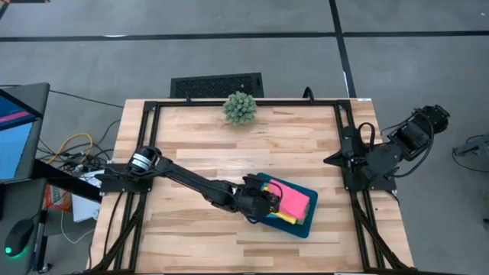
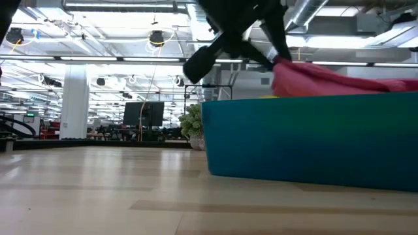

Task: Fold microfiber towels
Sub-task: Stack the folded pink microfiber cloth into the blue bin, then return to Home Position

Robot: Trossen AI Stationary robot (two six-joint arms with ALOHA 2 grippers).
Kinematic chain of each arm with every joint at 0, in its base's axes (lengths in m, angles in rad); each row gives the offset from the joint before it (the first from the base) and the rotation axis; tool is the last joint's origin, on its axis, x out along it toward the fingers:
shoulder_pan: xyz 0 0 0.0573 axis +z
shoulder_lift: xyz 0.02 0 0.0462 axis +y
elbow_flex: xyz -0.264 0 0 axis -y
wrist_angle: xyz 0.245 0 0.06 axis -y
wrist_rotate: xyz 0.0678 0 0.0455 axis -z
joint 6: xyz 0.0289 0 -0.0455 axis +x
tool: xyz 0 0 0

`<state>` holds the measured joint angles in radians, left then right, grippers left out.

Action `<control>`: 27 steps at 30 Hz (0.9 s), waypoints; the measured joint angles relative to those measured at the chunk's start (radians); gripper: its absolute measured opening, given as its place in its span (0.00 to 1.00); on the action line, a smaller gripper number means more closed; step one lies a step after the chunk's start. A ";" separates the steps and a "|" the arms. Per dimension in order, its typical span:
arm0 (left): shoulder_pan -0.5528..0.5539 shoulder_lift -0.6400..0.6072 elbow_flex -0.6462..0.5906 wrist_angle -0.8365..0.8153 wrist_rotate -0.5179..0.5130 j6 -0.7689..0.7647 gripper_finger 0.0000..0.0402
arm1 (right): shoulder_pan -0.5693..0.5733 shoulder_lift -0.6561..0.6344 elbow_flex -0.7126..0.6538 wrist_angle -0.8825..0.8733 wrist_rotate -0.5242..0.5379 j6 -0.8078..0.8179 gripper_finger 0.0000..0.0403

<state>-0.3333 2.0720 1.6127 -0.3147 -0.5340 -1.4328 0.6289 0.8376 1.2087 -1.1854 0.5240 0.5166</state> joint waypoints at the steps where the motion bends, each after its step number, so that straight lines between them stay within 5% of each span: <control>1: 0.000 0.000 0.000 -0.018 -0.001 0.011 0.12 | 0.000 0.000 0.000 0.000 0.000 0.000 0.07; 16: -0.020 0.000 0.000 -0.155 0.072 0.120 0.56 | 0.000 0.001 0.000 0.001 0.000 0.007 0.07; 27: -0.065 -0.100 0.000 -0.410 0.005 0.178 0.63 | -0.001 0.008 0.000 0.025 0.027 -0.103 0.07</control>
<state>-0.3983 1.9717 1.6123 -0.7251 -0.5291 -1.2545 0.6277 0.8452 1.2087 -1.1607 0.5510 0.4133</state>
